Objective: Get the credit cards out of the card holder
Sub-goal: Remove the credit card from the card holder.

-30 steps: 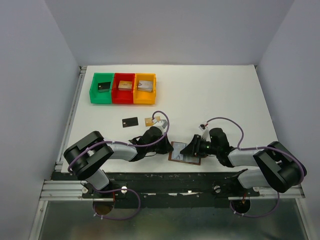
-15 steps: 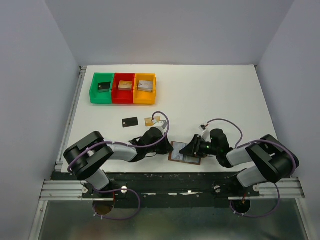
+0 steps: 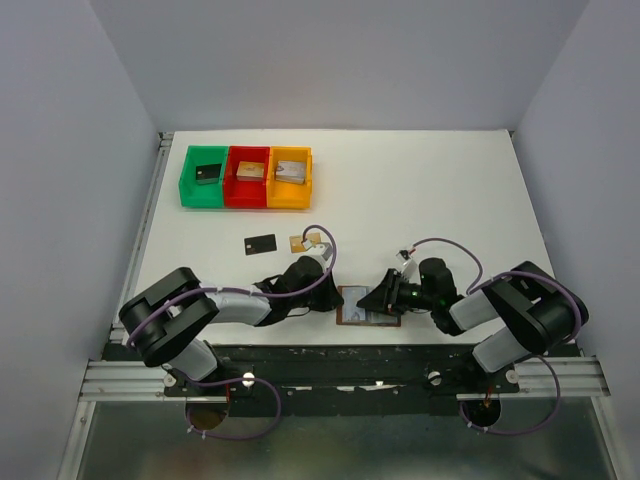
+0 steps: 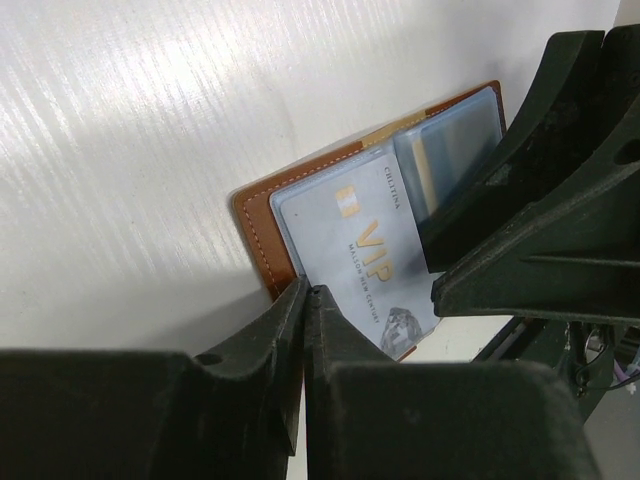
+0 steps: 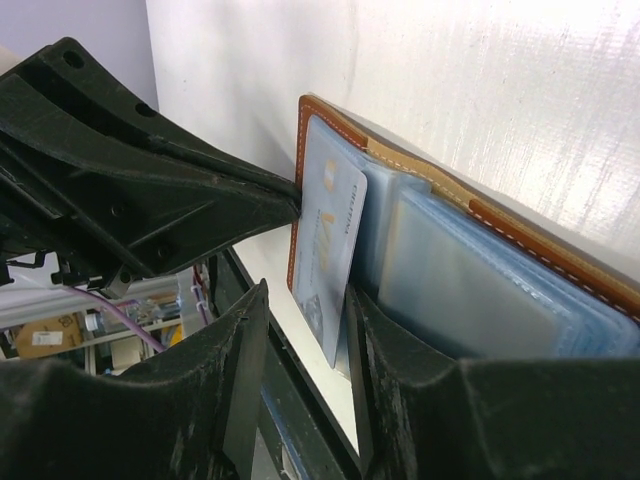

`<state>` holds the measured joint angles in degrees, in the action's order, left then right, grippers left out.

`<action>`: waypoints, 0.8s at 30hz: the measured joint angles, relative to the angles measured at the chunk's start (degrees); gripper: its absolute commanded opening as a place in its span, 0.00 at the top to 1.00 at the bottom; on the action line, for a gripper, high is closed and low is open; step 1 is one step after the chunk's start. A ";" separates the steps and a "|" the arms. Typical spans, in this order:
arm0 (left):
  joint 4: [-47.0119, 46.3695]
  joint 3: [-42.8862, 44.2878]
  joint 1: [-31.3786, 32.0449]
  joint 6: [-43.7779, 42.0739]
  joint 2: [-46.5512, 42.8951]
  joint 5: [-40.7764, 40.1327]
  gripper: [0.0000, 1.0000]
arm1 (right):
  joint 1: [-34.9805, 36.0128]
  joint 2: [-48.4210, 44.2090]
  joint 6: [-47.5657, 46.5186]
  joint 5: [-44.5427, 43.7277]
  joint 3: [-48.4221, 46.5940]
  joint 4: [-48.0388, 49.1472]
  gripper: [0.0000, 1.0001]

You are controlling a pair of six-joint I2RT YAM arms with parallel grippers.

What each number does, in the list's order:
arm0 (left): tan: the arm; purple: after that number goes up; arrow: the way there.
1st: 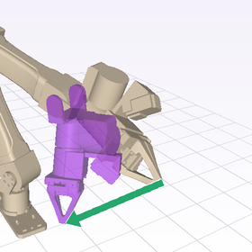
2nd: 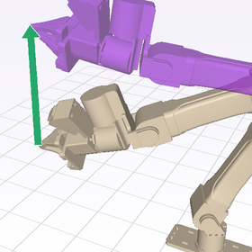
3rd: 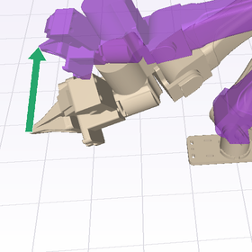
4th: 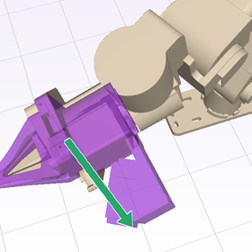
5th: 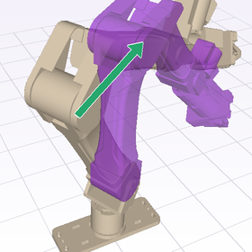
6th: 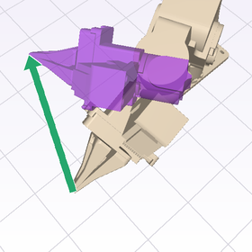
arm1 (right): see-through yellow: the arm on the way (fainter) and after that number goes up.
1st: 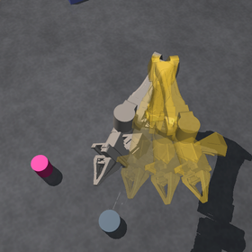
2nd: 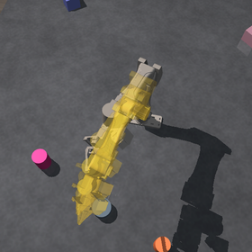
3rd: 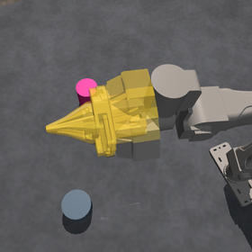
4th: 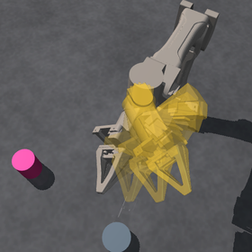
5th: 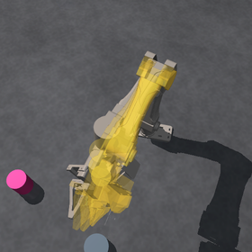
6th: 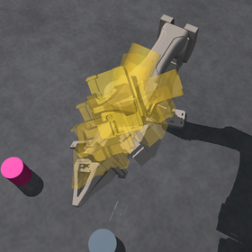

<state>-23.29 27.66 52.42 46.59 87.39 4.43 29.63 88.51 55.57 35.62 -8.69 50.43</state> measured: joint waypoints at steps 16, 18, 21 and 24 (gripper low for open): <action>3.30 0.81 0.22 -1.16 -1.16 -0.39 0.81 | -0.02 0.48 -0.28 0.66 -0.66 -0.52 0.56; 3.52 0.81 0.22 -1.38 -1.29 -0.52 0.74 | -0.02 0.46 -0.52 0.70 -0.79 -0.83 0.56; 4.42 0.81 0.22 -1.49 -1.79 -0.90 0.70 | -0.02 0.42 -0.94 0.72 -1.07 -1.20 0.56; 5.27 0.81 0.22 -1.64 -2.51 -1.01 0.70 | -0.02 0.42 -1.22 0.70 -1.33 -1.66 0.56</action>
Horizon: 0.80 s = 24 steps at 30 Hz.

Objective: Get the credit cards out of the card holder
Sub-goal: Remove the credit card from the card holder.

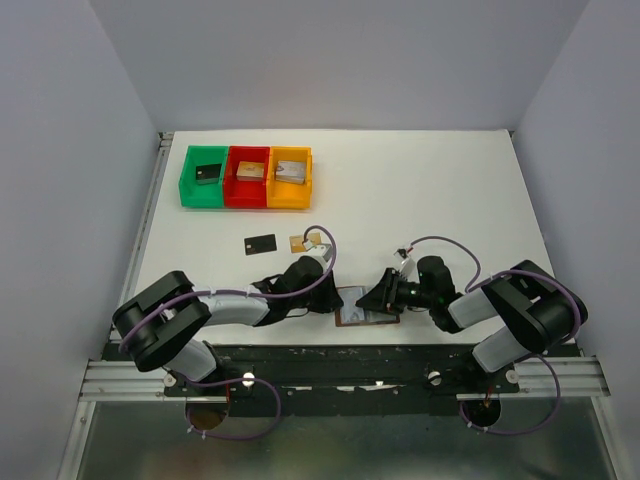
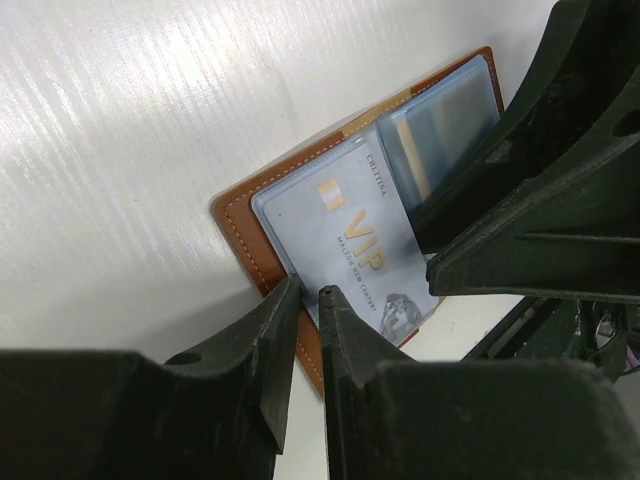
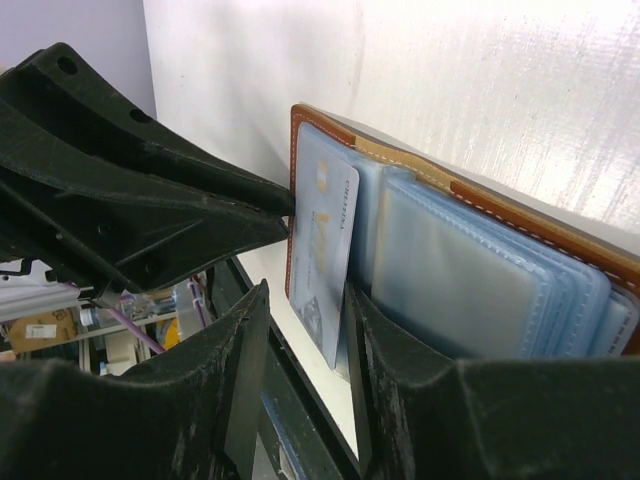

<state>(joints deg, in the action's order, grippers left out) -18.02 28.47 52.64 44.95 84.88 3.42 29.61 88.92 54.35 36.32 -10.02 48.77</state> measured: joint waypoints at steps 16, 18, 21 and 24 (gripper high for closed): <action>3.56 -0.85 0.26 -0.11 -4.07 -1.49 0.73 | 0.00 0.00 -0.39 0.02 -0.02 -0.22 0.56; 3.72 -0.85 0.26 -0.11 -4.22 -1.49 0.78 | 0.00 0.00 -0.39 0.02 -0.02 -0.22 0.56; 4.09 -0.85 0.26 -0.13 -4.17 -1.51 0.83 | 0.00 0.00 -0.39 0.04 -0.07 -0.31 0.56; 3.96 -0.85 0.26 -0.11 -3.58 -1.53 0.88 | 0.00 0.00 -0.42 0.28 -0.15 -0.44 0.56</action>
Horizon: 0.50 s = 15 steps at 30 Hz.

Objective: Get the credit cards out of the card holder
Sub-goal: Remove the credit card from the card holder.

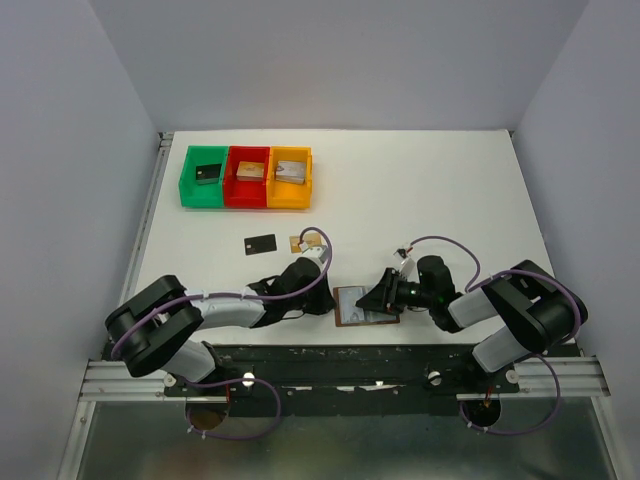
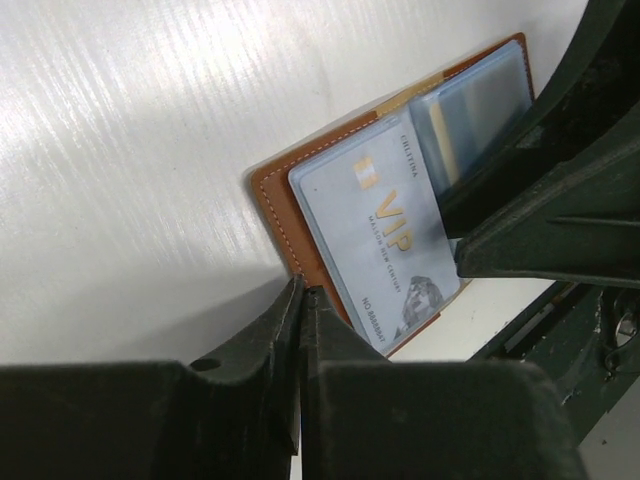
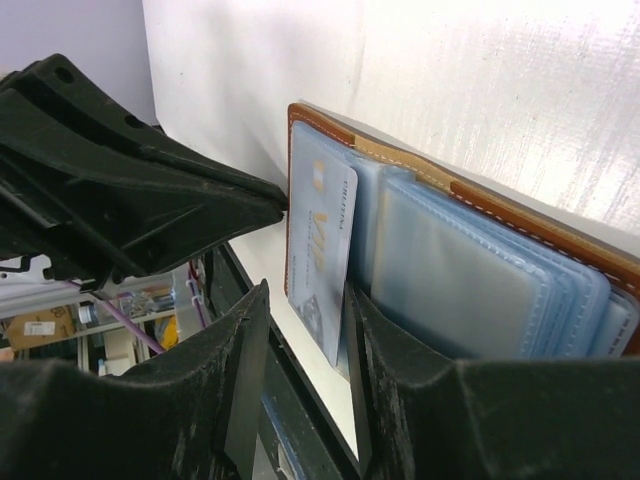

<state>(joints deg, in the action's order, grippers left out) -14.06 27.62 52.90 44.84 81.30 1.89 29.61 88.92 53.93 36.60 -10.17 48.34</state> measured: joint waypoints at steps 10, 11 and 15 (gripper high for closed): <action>-2.75 0.02 0.00 0.79 2.75 0.04 0.98 | 0.00 0.02 -0.04 1.16 -0.07 -0.09 0.56; -2.99 0.02 0.00 0.81 2.89 0.04 0.99 | 0.00 0.07 -0.02 1.29 -0.07 -0.11 0.56; -4.52 0.02 0.00 1.09 3.72 0.04 1.00 | -0.11 0.46 0.02 1.81 -0.17 -0.11 0.56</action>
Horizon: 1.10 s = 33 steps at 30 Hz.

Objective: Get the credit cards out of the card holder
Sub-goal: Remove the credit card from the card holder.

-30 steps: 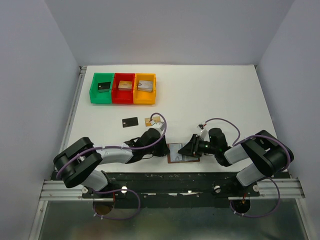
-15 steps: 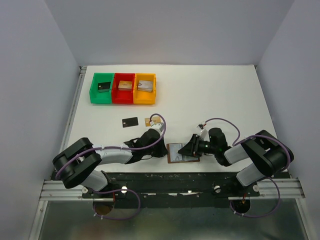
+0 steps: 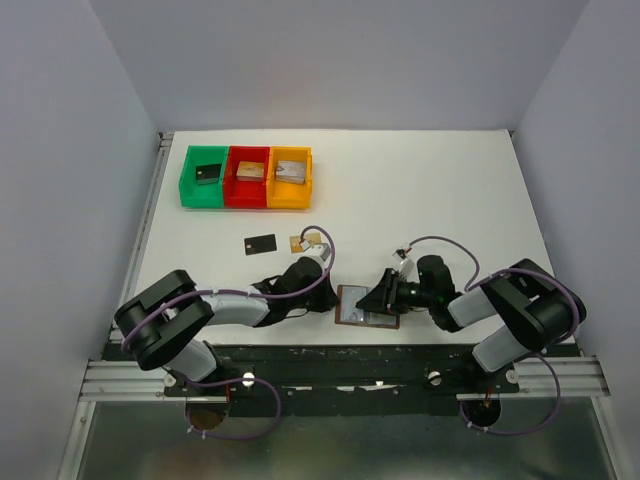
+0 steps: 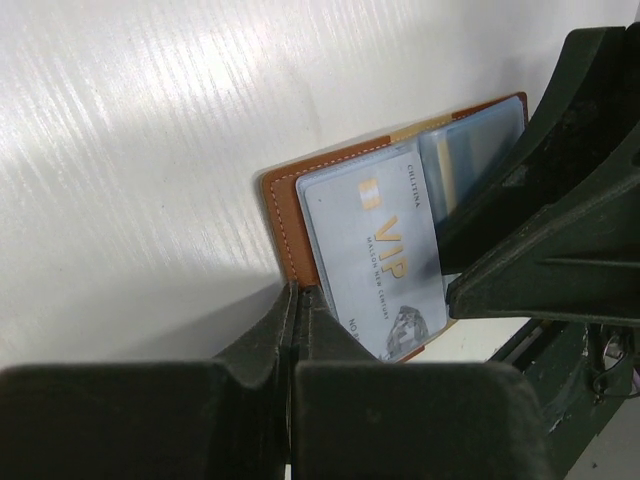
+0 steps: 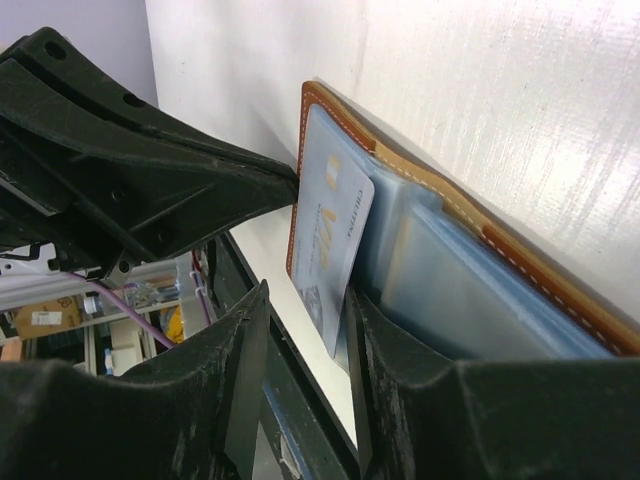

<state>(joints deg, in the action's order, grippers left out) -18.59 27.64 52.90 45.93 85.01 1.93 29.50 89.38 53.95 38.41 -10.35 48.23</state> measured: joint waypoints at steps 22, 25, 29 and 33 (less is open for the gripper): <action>-4.17 0.00 0.17 0.68 2.05 -0.66 1.00 | -0.26 4.09 3.41 0.52 -1.62 2.62 0.56; -4.24 0.00 0.37 0.66 2.08 -1.01 1.00 | -0.26 5.03 3.96 0.79 -1.77 3.61 0.56; -4.28 0.00 0.48 0.66 2.08 -1.25 1.00 | -0.26 5.60 4.52 0.98 -1.81 4.46 0.58; -4.37 -0.02 0.50 0.74 2.12 -1.29 1.00 | -0.26 5.42 4.55 0.96 -1.81 4.39 0.59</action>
<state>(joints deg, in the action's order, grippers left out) -22.96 27.62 53.41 46.68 87.13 0.64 29.23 94.80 58.50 39.38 -12.16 52.62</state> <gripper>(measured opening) 0.028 0.416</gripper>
